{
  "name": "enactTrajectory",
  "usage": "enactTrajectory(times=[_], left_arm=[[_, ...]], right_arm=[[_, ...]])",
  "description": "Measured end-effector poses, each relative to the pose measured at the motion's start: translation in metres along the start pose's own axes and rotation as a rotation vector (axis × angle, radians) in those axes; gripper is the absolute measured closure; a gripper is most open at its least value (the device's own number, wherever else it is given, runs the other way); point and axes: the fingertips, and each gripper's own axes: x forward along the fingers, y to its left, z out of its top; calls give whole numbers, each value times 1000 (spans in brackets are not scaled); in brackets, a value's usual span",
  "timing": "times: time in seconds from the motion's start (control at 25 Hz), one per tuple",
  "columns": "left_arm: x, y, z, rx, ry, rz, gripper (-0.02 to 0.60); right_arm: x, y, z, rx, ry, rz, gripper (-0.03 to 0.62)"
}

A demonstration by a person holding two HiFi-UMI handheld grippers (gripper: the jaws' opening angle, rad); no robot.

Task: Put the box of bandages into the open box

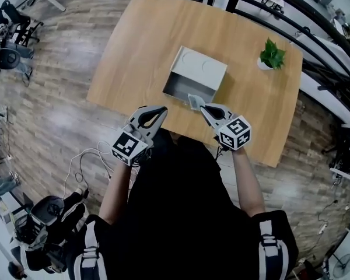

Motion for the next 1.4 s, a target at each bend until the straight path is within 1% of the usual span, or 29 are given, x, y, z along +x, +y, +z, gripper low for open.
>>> enactTrajectory(times=[0.12,0.24,0.4,0.84,1.08,1.4], left_arm=[[0,5,-3,-9,8,26,558],[3,6,-3,-9,12,32,558],[9,7,-3,-1,15,17,558],[18,17,-5,-14,1,-3,558],[17,24,-3,-23,4,-10,558],[17,38,-9,-32,21,-17,558]], right_arm=[[12,-12,-8,3,38,5,569],[23,-20,-14,0,70,15,569],[32,-29,-19,5,98,9,569],[51,-54,-49,51,167,-19,569],[63,-60,-58,80,194,-27,569],[92,-71,-67,96,247,-26,569]])
